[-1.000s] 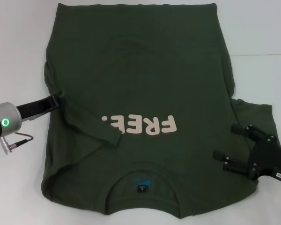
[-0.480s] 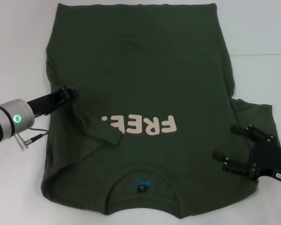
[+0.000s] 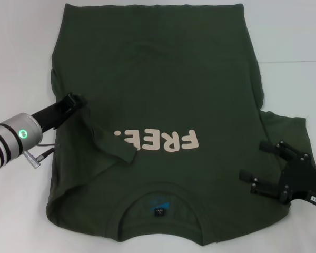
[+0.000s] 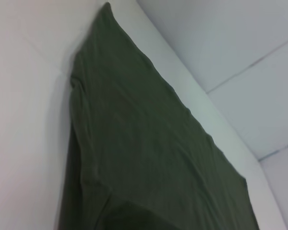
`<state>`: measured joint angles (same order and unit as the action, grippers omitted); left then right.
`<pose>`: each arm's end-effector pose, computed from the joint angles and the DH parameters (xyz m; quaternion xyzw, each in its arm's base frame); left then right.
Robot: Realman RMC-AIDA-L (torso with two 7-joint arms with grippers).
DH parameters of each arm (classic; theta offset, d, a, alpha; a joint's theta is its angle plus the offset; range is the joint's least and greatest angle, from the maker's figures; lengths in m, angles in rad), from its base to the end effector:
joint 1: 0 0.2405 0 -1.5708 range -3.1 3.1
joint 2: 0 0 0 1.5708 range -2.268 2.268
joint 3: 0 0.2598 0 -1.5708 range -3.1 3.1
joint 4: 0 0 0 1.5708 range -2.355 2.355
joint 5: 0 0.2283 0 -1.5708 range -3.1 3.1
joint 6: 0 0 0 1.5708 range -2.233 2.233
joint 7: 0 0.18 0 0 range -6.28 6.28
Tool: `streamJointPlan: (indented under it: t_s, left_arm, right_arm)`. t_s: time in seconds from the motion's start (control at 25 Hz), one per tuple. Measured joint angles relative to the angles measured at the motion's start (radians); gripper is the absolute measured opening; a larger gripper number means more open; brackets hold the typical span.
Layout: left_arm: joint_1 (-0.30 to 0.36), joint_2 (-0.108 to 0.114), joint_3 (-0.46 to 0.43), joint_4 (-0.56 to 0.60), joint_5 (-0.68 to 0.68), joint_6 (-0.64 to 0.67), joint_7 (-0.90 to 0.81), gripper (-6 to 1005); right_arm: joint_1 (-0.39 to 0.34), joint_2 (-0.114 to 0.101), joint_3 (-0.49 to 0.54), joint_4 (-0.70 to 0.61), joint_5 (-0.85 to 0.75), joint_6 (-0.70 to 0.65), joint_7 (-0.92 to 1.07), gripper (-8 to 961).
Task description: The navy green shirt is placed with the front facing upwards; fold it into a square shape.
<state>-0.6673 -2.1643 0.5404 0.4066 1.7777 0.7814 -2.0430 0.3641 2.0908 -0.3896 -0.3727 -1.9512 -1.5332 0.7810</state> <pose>-0.3018 0.4498 -0.0633 -0.6030 -0.6550 -0.3537 0.2866 0.3303 0.3007 -0.0457 -0.8946 0.1676 0.2944 0.2914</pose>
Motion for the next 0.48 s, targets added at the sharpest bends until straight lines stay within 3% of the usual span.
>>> streamJointPlan:
  t_s: [0.48]
  left_arm:
    - [-0.001,-0.007,0.003,-0.069,-0.148,-0.011,0.019,46]
  right_arm:
    - [0.003,-0.002,0.0,0.0,0.0,0.005,0.0,941]
